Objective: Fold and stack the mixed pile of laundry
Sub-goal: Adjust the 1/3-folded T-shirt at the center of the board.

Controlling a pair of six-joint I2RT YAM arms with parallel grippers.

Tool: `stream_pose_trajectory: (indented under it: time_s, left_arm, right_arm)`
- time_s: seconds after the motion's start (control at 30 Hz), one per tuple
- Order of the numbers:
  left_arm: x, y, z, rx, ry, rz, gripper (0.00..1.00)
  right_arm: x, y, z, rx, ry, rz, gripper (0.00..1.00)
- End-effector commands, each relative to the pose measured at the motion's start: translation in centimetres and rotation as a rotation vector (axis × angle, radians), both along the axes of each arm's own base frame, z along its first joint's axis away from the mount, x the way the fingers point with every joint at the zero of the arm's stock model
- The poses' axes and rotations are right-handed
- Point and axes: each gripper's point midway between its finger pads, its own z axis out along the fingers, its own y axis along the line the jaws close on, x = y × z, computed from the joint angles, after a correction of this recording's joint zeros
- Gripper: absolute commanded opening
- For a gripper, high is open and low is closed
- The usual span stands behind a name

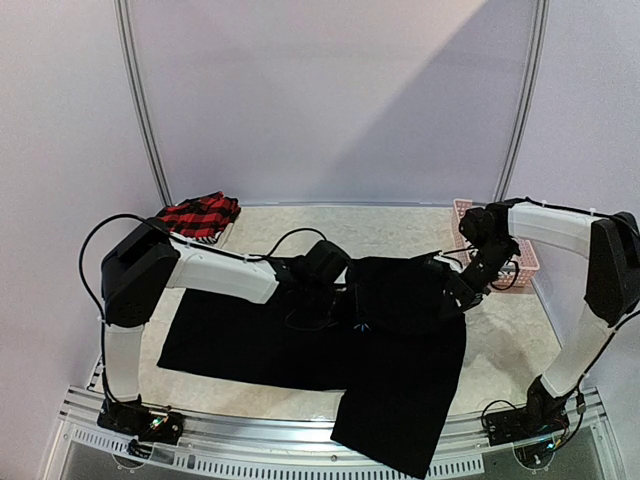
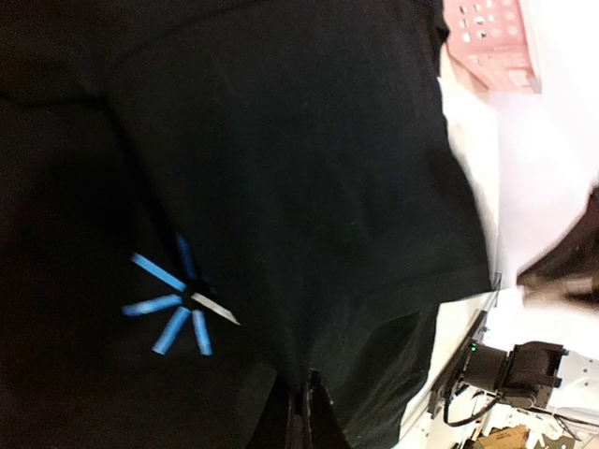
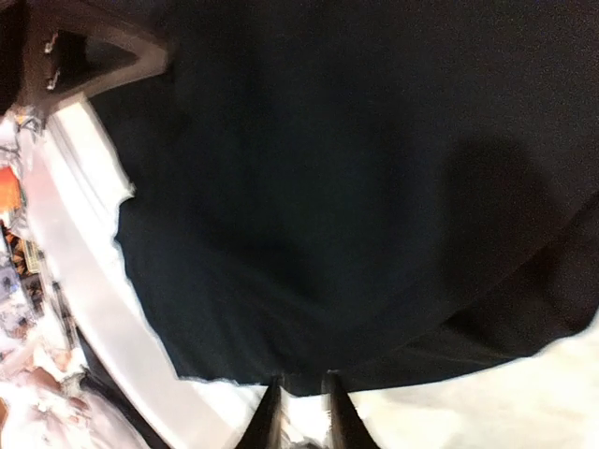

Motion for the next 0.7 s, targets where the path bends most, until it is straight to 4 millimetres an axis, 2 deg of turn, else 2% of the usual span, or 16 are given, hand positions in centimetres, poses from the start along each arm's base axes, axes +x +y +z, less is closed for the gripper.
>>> stream_pose_trajectory:
  time_s: [0.0, 0.03, 0.1, 0.17, 0.2, 0.27, 0.33, 0.47, 0.53, 0.67]
  left_arm:
    - [0.6, 1.4, 0.3, 0.041, 0.001, -0.033, 0.0]
    - [0.4, 1.4, 0.5, 0.052, 0.003, -0.053, 0.04]
    - [-0.2, 2.0, 1.2, 0.091, 0.003, -0.093, 0.24]
    - [0.1, 3.6, 2.6, 0.146, -0.038, -0.114, 0.36]
    - [0.5, 4.8, 3.6, 0.181, -0.084, -0.128, 0.39]
    - [2.3, 8.2, 5.2, 0.273, -0.158, -0.117, 0.43]
    - [4.7, 12.4, 6.5, 0.363, -0.213, -0.082, 0.45]
    - [9.4, 21.1, 8.5, 0.553, -0.321, 0.035, 0.48]
    - [10.8, 24.4, 8.7, 0.639, -0.348, 0.069, 0.48]
    - [12.3, 28.8, 7.3, 0.718, -0.335, 0.114, 0.49]
  right_arm:
    - [-2.8, 3.1, 1.8, 0.049, 0.063, 0.163, 0.27]
    - [-3.1, 3.3, 2.1, 0.055, 0.075, 0.198, 0.32]
    - [-2.9, 3.0, 3.2, 0.047, 0.102, 0.223, 0.36]
    - [-1.0, 1.9, 4.7, 0.064, 0.084, 0.203, 0.37]
    - [0.9, 1.3, 5.1, 0.073, 0.039, 0.165, 0.37]
    - [4.8, -0.5, 5.5, 0.026, -0.087, 0.104, 0.37]
    - [8.4, -2.3, 5.0, -0.071, -0.218, 0.093, 0.37]
    - [14.1, -4.0, 3.7, -0.215, -0.438, 0.115, 0.45]
    - [16.1, -4.0, 2.9, -0.237, -0.486, 0.109, 0.48]
    - [19.7, -3.5, 0.4, -0.252, -0.499, 0.062, 0.5]
